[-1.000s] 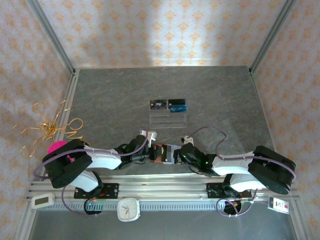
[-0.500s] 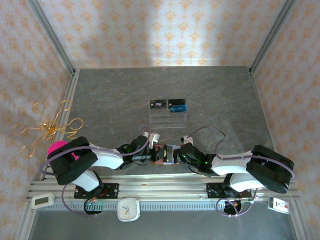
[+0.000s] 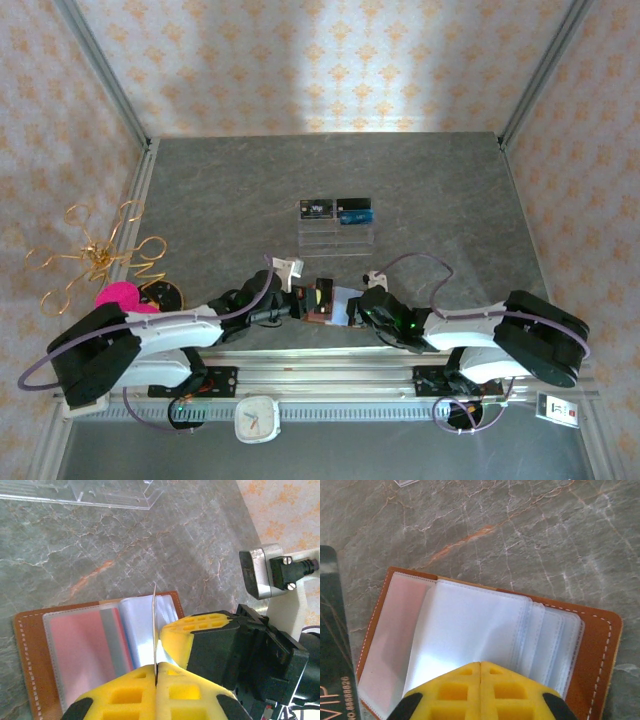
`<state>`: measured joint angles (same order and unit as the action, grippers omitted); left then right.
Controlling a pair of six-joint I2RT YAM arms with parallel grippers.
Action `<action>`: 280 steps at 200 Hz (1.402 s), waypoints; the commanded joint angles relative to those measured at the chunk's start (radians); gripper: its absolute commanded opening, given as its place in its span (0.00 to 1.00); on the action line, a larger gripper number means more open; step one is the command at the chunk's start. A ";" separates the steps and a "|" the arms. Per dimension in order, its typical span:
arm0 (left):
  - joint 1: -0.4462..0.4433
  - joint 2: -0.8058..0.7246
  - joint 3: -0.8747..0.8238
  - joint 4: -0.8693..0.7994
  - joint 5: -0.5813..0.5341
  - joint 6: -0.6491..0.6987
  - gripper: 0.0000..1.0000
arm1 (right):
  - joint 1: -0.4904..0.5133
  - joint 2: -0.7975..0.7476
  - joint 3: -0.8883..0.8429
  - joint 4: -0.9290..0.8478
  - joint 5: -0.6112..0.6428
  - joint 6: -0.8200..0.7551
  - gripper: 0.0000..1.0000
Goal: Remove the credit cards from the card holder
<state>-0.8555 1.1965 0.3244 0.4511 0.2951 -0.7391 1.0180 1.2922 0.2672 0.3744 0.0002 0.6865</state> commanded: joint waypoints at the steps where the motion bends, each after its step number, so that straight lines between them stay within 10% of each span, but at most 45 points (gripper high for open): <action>1: 0.006 -0.050 -0.003 -0.055 -0.027 0.064 0.00 | -0.004 -0.058 -0.007 -0.045 0.015 -0.068 0.10; 61: 0.009 -0.159 0.080 -0.063 0.167 0.231 0.00 | -0.026 -0.455 0.047 -0.160 -0.104 -0.257 0.50; 117: 0.009 -0.182 0.088 0.063 0.434 0.240 0.00 | -0.127 -0.555 0.035 -0.076 -0.414 -0.255 0.58; 184: 0.013 -0.177 0.084 0.137 0.446 0.183 0.00 | -0.127 -0.534 0.067 0.008 -0.608 -0.252 0.11; 197: 0.013 -0.176 0.075 0.167 0.449 0.166 0.17 | -0.127 -0.535 0.077 0.012 -0.595 -0.248 0.00; 220: 0.015 -0.202 0.029 0.252 0.444 0.118 0.38 | -0.127 -0.581 0.067 0.053 -0.527 -0.220 0.00; 280: 0.028 -0.235 -0.052 0.350 0.405 0.065 0.40 | -0.127 -0.636 0.030 0.184 -0.456 -0.153 0.00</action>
<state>-0.8368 0.9745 0.3126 0.6636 0.7052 -0.6285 0.8894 0.6777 0.3138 0.4423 -0.4885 0.4953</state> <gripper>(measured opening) 0.393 0.028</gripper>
